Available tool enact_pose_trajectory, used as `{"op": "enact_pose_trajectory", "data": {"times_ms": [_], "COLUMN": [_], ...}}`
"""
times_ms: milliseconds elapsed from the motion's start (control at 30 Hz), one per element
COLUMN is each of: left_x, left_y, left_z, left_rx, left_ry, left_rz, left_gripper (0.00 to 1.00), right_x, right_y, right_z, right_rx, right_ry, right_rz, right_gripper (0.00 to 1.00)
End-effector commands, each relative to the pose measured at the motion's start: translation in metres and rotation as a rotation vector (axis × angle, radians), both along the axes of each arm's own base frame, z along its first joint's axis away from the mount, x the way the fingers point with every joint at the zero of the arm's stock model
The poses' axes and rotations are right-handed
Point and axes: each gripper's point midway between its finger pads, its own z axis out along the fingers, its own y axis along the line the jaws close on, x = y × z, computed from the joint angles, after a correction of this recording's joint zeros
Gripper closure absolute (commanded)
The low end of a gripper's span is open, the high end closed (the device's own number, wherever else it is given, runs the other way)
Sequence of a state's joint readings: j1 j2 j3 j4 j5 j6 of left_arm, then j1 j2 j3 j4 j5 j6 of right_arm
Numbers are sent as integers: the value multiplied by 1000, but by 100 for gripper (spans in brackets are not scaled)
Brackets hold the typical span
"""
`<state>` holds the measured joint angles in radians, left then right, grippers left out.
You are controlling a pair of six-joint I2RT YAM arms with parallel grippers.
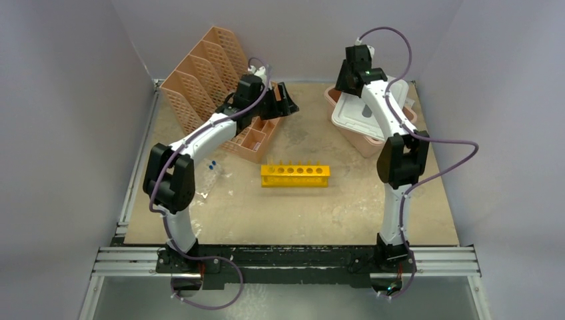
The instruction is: Organize the chemistry lab equipment
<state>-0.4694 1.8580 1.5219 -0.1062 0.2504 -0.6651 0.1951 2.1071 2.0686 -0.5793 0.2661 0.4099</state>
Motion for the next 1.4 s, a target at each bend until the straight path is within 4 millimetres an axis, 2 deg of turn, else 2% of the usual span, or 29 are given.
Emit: {"op": "enact_pose_trajectory", "data": {"times_ms": [0,300,500,633,767,900,1000,1100,1233,1367], "left_x": [-5,-7,-7,-10,-11,-11,-12,-14,-17,-25], "left_y": [-5,-11,-9,-10,-10,-10,-9,-7,-12,-17], "left_z": [33,26,22,26,28,27,26,28,30,34], "left_rx": [-34,-52,-33,-37,-35,-32,-28,-32,-74,-115], "left_ry": [-93,-86,-82,-97,-108,-107,-106,-107,-106,-105], "left_rz": [-40,-68,-67,-87,-99,-104,-109,-108,-127,-166], "left_gripper": [25,26,26,33,38,39,39,38,37,37], "right_x": [4,3,0,-1,-1,-12,-25,-44,-62,-75], "right_y": [0,-3,-10,-5,1,2,3,13,11,11], "right_z": [28,-3,-11,-20,-6,7,10,17,30,34], "right_rx": [-8,-32,-86,-101,-146,-193,-183,-147,-146,-163], "right_ry": [-41,62,81,133,99,74,63,38,11,4], "right_rz": [-16,-46,-78,-15,135,293,380,550,670,796], "right_gripper": [52,62,60,74,93,100,100,100,100,100]}}
